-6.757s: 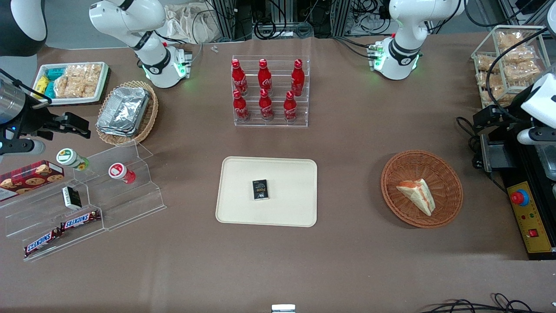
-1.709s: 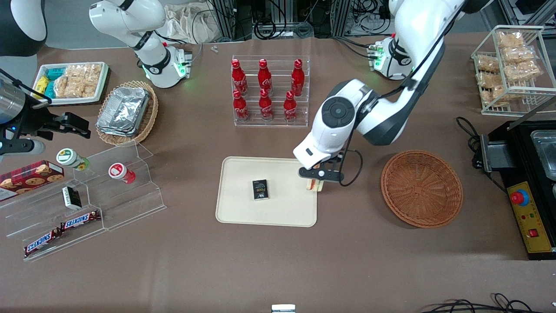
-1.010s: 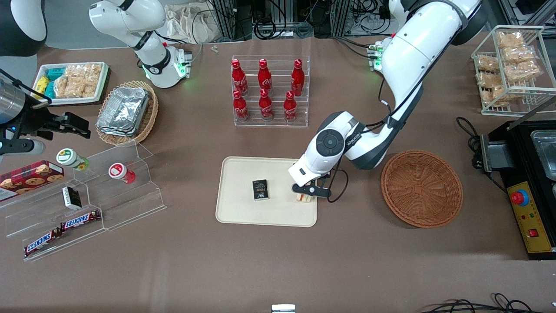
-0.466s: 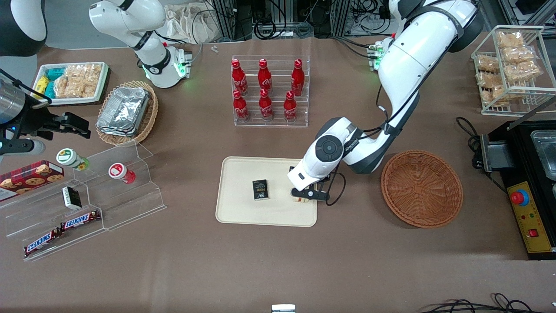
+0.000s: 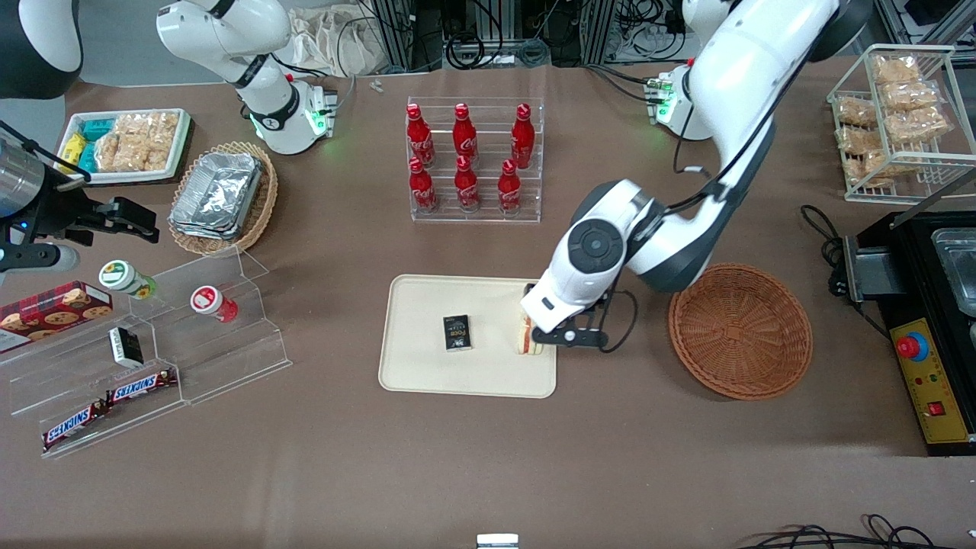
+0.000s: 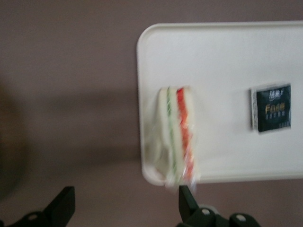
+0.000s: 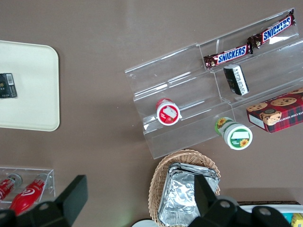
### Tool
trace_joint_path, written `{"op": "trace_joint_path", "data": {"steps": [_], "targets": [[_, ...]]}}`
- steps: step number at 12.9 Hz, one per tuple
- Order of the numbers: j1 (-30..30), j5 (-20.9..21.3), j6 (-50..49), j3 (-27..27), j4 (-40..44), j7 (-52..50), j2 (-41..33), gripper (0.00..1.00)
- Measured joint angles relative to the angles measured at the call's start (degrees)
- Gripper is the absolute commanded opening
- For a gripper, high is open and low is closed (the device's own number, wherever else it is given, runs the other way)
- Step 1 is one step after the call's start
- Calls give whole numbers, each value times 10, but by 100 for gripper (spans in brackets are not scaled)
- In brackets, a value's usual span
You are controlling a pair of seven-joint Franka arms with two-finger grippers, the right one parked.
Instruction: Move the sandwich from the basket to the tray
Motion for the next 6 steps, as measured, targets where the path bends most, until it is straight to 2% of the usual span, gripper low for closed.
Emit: {"op": "trace_joint_path", "data": {"steps": [2,6], "targets": [[38,-35,-82,1,1,70,-66,99],[123,-48,-196,4,0,182,-154,99]]}}
